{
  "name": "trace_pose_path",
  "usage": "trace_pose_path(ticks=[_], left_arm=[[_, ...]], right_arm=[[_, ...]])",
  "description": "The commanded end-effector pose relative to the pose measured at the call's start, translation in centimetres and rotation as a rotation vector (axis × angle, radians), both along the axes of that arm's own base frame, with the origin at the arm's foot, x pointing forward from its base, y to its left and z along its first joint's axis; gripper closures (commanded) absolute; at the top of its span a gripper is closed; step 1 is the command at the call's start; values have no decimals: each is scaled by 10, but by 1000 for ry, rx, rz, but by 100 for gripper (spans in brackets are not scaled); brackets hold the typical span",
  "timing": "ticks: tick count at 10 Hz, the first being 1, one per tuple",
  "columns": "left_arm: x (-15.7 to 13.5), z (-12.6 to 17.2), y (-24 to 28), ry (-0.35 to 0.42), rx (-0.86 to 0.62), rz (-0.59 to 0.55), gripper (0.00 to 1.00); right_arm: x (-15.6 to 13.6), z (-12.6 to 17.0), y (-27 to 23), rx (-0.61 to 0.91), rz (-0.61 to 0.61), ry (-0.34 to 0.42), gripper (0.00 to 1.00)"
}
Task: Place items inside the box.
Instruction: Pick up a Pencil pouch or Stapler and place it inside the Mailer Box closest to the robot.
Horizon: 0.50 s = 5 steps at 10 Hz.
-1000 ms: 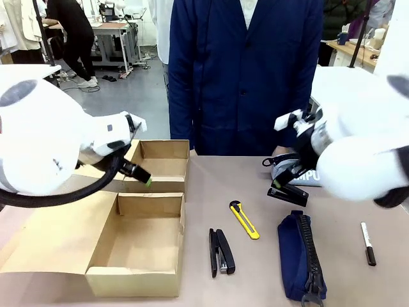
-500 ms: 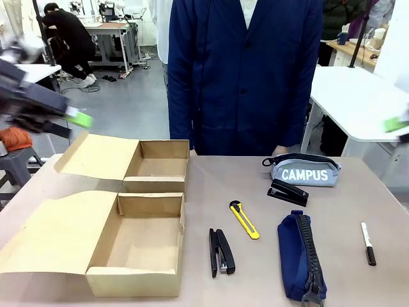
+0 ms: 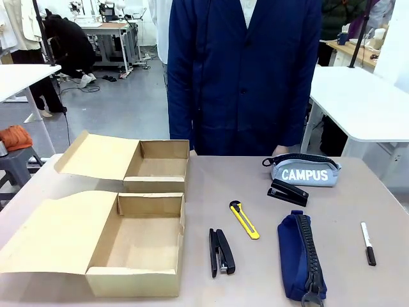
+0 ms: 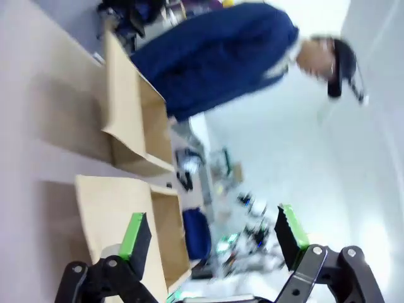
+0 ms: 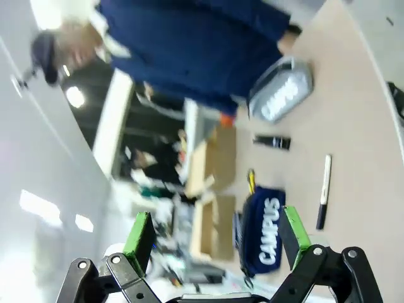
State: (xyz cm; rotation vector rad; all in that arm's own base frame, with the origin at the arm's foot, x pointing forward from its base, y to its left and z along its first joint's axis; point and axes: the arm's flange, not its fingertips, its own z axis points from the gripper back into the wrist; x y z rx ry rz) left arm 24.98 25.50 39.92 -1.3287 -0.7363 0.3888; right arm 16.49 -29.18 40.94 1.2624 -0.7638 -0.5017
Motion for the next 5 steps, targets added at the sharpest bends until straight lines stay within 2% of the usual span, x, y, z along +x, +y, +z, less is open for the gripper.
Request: trace_pose_path(ticks=[1, 2, 5], left_arm=[[23, -56, -73, 57, -136, 109, 0], [0, 0, 0, 0, 0, 0, 0], [0, 0, 0, 0, 0, 0, 0]], right_arm=[[17, 8, 39, -56, -118, -68, 0], [0, 0, 0, 0, 0, 0, 0], [0, 0, 0, 0, 0, 0, 0]])
